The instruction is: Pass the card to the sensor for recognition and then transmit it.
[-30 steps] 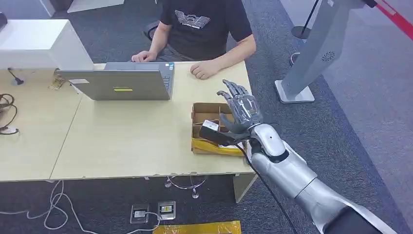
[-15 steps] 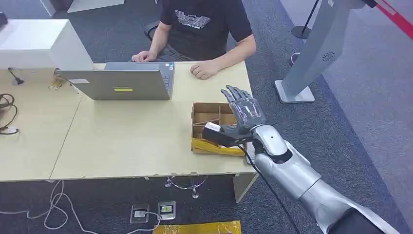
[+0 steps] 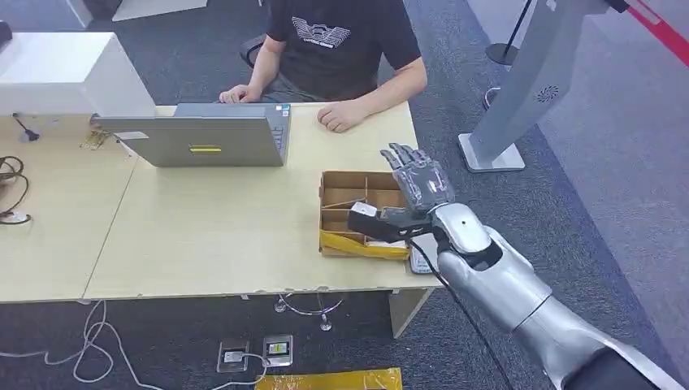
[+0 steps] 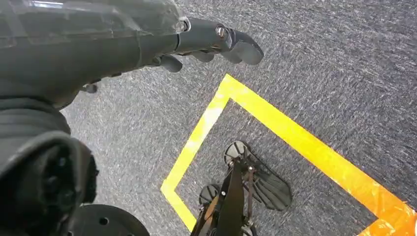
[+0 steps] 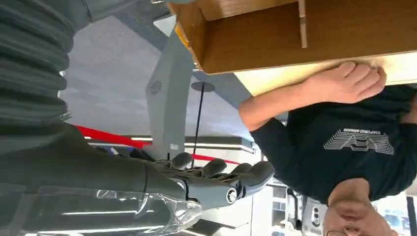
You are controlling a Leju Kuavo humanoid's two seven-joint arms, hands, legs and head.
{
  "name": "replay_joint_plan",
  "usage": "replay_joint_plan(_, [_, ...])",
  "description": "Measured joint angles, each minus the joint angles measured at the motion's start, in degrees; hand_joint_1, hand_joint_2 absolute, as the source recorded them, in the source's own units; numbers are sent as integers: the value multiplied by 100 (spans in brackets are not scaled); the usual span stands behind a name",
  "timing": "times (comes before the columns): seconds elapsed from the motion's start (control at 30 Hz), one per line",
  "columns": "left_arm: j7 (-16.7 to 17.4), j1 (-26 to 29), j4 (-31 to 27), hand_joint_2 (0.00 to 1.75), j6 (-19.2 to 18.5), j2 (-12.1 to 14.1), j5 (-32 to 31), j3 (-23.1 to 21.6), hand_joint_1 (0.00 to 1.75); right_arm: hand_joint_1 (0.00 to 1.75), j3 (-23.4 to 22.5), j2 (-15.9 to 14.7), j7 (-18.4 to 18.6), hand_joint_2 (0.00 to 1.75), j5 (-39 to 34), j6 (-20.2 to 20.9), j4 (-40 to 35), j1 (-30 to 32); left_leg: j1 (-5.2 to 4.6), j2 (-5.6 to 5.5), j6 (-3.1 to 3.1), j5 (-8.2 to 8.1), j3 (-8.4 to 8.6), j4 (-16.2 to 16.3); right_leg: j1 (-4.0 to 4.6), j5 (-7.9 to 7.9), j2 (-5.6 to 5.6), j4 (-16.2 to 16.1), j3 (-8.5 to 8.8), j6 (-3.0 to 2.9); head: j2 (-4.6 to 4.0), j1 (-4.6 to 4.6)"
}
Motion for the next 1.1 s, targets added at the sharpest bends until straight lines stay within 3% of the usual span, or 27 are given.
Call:
replay_joint_plan(0.2, [0,0,0,0,-5,0,0,-4,0,0,11,-57,-2,175,-112,166,-79,-17,0,0,0,0,0,0,0,0,0,0,0,0,0,2])
replay_joint_plan(1.1, [0,-3,0,0,-15,0,-35,-46,0,0,254,-48,-107,175,-253,168,15,116,0,0,0,0,-1,0,0,0,0,0,0,0,0,2])
